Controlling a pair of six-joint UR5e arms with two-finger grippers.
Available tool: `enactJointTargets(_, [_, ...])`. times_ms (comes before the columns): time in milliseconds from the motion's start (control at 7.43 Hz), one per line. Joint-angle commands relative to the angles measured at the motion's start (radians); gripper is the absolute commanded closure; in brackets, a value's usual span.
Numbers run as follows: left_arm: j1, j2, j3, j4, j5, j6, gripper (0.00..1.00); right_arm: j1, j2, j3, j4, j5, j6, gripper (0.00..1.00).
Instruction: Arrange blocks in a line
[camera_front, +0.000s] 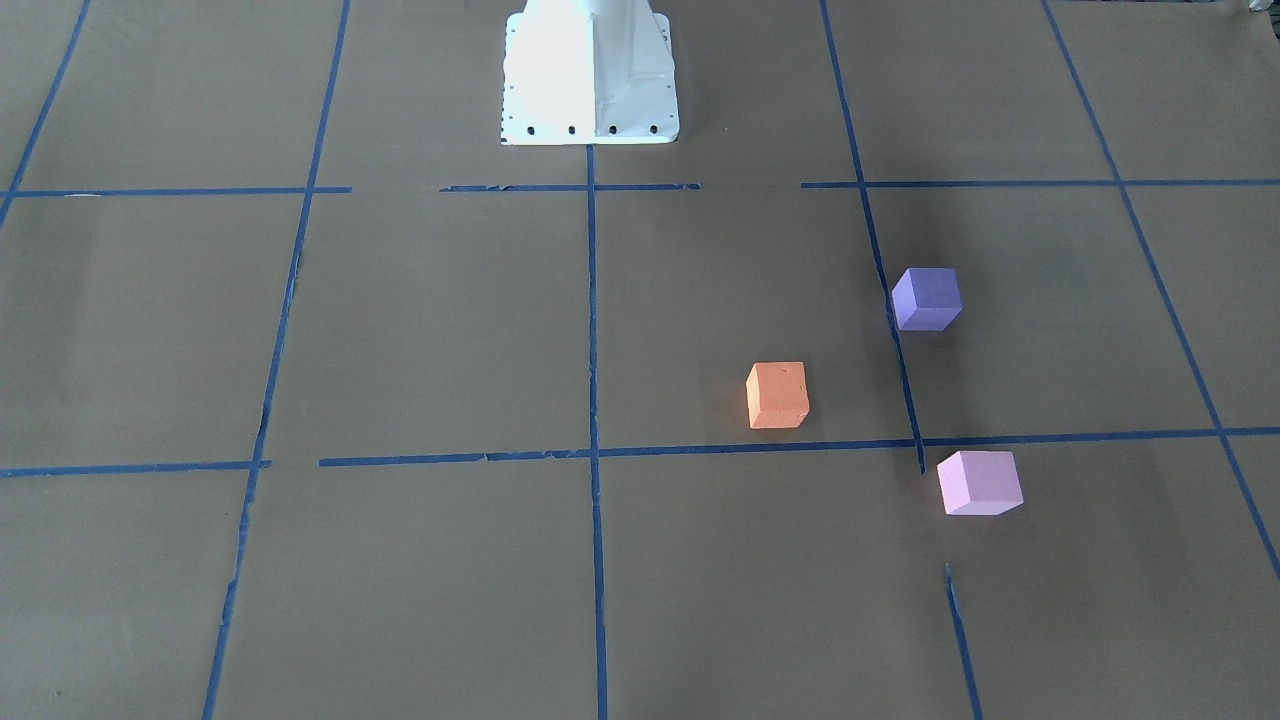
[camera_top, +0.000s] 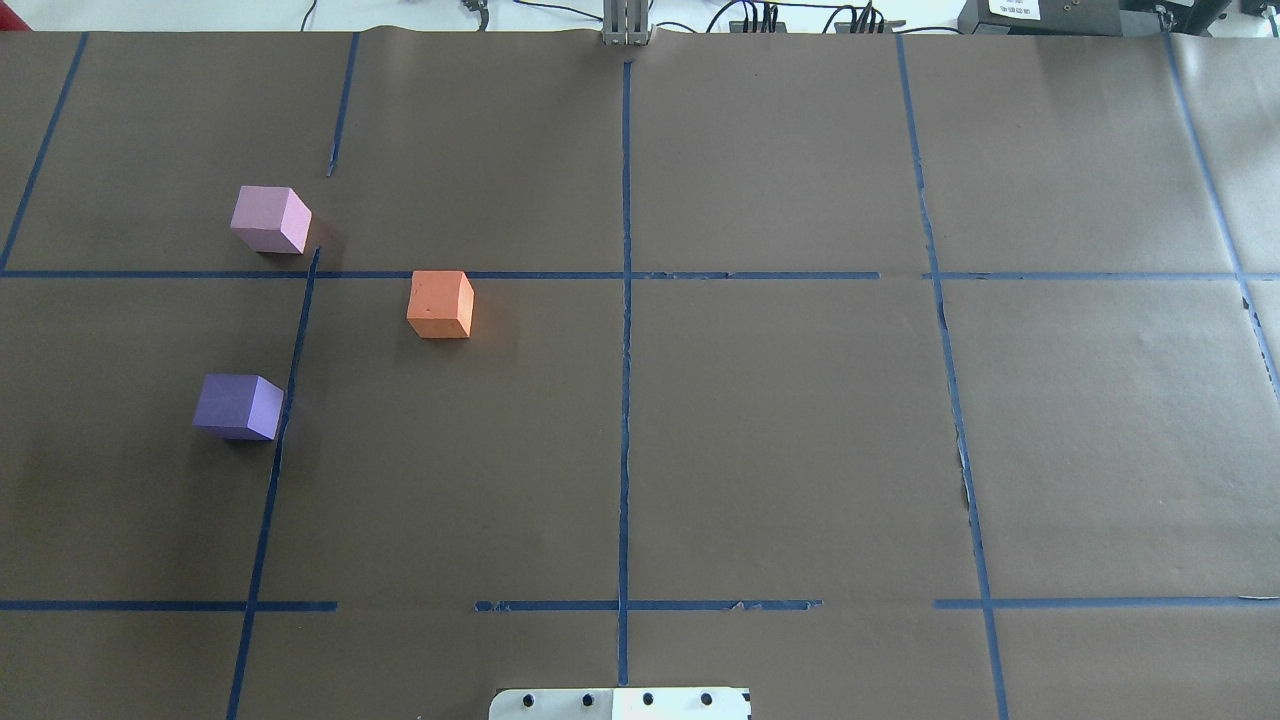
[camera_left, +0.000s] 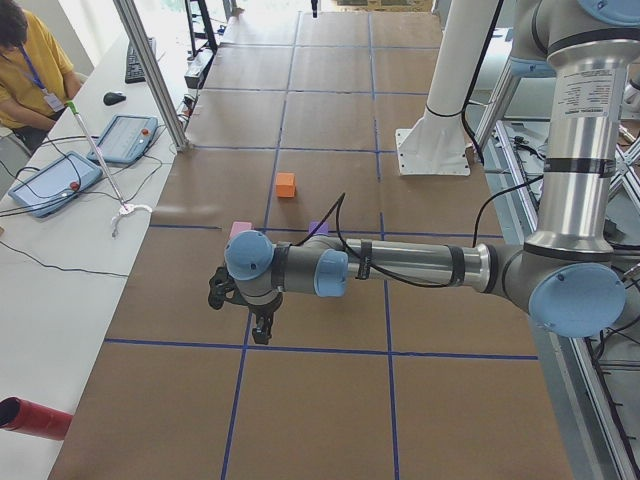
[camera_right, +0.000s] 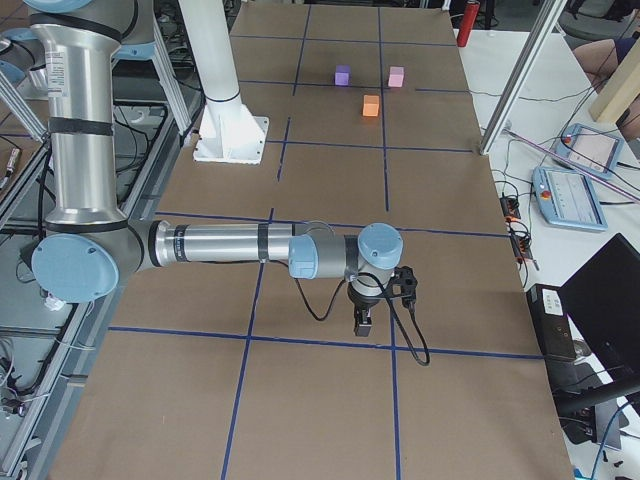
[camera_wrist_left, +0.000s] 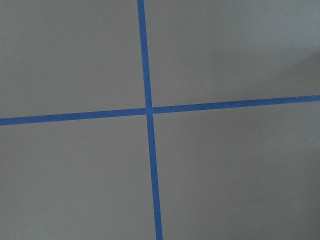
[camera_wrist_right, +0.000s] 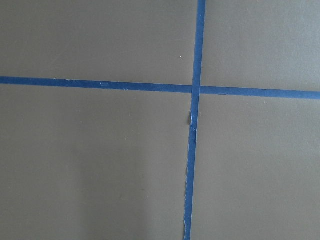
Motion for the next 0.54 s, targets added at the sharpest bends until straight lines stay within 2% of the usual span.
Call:
enactJointTargets(0, [0.001, 0.000, 0.011, -0.001, 0.003, -0.012, 0.00, 0.000, 0.000, 0.000, 0.001, 0.000, 0.000, 0.00])
enactJointTargets(404, [0.002, -0.004, 0.020, -0.011, -0.001, -0.043, 0.00, 0.000, 0.000, 0.000, 0.001, 0.000, 0.000, 0.00])
